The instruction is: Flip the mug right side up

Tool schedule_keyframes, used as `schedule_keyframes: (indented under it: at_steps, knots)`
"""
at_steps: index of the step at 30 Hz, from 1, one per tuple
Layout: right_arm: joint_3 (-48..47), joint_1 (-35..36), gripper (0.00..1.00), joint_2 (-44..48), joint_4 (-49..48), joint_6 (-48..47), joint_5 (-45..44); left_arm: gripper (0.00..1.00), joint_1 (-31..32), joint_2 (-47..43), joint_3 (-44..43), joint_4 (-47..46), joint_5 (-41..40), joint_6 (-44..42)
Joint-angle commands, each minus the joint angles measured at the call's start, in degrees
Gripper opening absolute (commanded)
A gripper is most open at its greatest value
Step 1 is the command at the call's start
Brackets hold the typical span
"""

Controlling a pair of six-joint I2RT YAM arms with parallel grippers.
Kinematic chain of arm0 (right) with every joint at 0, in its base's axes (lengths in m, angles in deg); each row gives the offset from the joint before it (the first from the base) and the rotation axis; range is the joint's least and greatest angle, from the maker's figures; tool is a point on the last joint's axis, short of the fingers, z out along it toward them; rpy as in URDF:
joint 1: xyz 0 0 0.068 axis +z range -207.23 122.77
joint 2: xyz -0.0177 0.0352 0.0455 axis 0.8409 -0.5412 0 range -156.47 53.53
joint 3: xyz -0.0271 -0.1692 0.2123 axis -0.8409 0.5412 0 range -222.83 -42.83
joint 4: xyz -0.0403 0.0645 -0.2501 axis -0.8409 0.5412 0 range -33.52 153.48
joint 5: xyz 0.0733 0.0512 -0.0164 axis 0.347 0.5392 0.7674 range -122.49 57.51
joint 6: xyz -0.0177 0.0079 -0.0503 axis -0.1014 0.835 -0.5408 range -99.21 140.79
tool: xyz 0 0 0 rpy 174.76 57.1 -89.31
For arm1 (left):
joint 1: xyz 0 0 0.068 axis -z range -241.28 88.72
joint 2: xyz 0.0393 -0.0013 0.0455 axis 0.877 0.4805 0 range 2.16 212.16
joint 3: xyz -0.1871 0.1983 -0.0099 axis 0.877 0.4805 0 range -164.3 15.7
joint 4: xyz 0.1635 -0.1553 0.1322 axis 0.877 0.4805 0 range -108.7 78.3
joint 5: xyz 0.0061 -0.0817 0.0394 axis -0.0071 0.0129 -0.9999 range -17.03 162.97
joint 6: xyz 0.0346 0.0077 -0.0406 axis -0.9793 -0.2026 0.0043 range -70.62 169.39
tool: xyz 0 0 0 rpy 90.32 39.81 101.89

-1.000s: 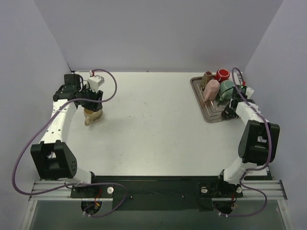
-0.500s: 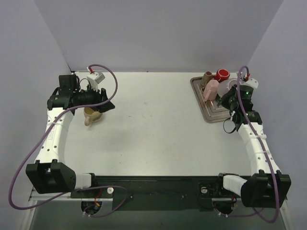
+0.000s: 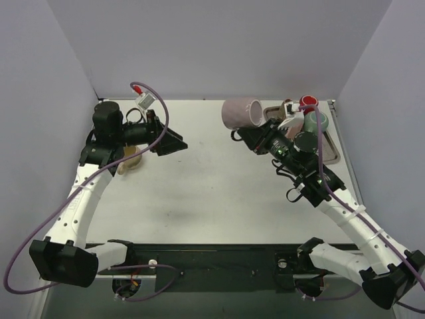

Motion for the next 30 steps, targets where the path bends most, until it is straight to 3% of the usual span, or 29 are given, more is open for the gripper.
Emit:
schedule_keyframes:
  at_steps: [1,5,14,16,17,18,19,20,21,22,23,25,27,30]
  knots:
    - [-1.3,7.4,0.00,-0.8,-18.2,4.8,1.8,0.77,4.4,-2.1,0.1,-14.1,-2.2,10.5]
    - [-3.1,11.6,0.00,-3.8,-19.7,4.8,2.4,0.77,5.3,-2.1,1.9,-23.9,-2.6,18.0]
    - [-7.1,16.8,0.00,-12.0,-24.7,7.4,5.9,0.71,6.8,-0.8,3.1,-29.0,-3.6,23.7]
    - [-8.1,17.0,0.00,-14.4,-24.8,8.1,7.1,0.61,7.0,-0.5,3.7,-30.7,-3.9,25.4]
    - [-8.7,17.1,0.00,-15.7,-24.8,8.2,7.9,0.42,6.9,-0.3,3.7,-31.2,-4.3,25.5]
    - [-8.8,17.1,0.00,-16.5,-24.7,8.8,8.3,0.31,6.9,-0.1,3.3,-30.8,-4.6,24.7]
    - [-9.1,17.0,0.00,-17.4,-23.7,8.1,8.8,0.08,6.8,0.0,3.0,-28.0,-5.5,23.4]
    - [-9.4,17.0,0.00,-17.6,-22.0,7.2,9.0,0.00,6.8,0.0,2.0,-22.8,-6.4,19.7]
    - [-10.4,16.8,0.04,-18.3,-17.4,4.2,9.0,0.00,6.7,0.1,1.4,-19.8,-9.2,17.3]
    - [-11.2,16.5,0.16,-18.5,-13.6,2.5,8.7,0.00,6.7,0.1,-0.1,-11.6,-11.2,11.2]
    - [-12.5,16.2,0.41,-18.5,-5.6,-1.7,6.5,0.00,6.8,0.2,-2.5,-7.5,-16.1,7.7]
    - [-13.2,13.2,0.65,-17.3,5.1,-7.8,-0.1,0.00,6.9,1.7,-6.3,6.5,-27.4,-3.8]
    - [-12.7,9.1,0.76,-15.6,13.7,-12.5,-9.4,0.00,7.1,4.0,-8.5,15.3,-37.9,-14.7]
    - [-12.5,2.6,0.78,-15.5,22.2,-16.8,-30.8,0.00,7.2,7.6,-8.5,22.1,-49.8,-28.0]
